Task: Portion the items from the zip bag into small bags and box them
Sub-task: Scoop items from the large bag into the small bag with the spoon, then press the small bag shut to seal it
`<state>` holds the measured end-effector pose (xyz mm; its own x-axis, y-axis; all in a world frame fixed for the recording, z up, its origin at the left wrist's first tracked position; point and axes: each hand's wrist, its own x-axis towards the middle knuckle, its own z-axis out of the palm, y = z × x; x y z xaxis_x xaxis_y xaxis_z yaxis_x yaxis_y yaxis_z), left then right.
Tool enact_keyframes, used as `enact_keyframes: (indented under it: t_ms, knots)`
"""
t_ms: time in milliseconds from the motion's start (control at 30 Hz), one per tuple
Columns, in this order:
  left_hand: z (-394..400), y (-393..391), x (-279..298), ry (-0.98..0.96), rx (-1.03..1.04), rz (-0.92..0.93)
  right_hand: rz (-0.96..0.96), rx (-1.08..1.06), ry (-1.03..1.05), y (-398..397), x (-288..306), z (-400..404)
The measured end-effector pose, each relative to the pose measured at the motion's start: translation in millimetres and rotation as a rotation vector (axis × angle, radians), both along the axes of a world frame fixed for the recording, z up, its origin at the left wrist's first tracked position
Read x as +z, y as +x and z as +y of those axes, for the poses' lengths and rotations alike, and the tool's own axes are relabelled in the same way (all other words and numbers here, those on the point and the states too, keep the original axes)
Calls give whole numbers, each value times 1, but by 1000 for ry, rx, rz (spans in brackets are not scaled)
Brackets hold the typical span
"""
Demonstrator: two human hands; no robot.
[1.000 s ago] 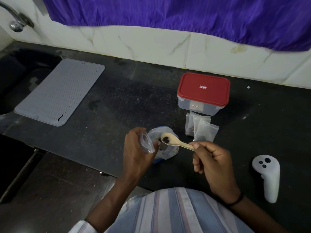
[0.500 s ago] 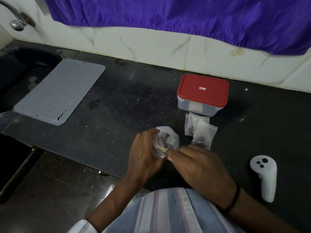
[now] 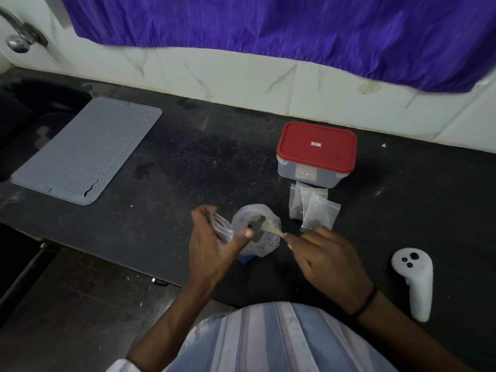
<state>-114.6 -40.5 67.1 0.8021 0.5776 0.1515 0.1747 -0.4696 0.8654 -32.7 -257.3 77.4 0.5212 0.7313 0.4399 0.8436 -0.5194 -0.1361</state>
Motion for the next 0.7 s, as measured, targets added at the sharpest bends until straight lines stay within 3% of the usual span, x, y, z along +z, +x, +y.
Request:
enact_keyframes:
  t_ms: [167,333,567,700]
  knots:
    - [-6,5,0,-64,-10,-92,51,9,-140,5,-46,14]
    - [-11,10,5,-165,-6,-175,205,42,-221,0,-47,21]
    - [-40,14,22,-241,-124,-274,701,65,404,-17,-1,19]
    - [-58,21,41,-131,-239,-412,707,-37,732,-26,21,21]
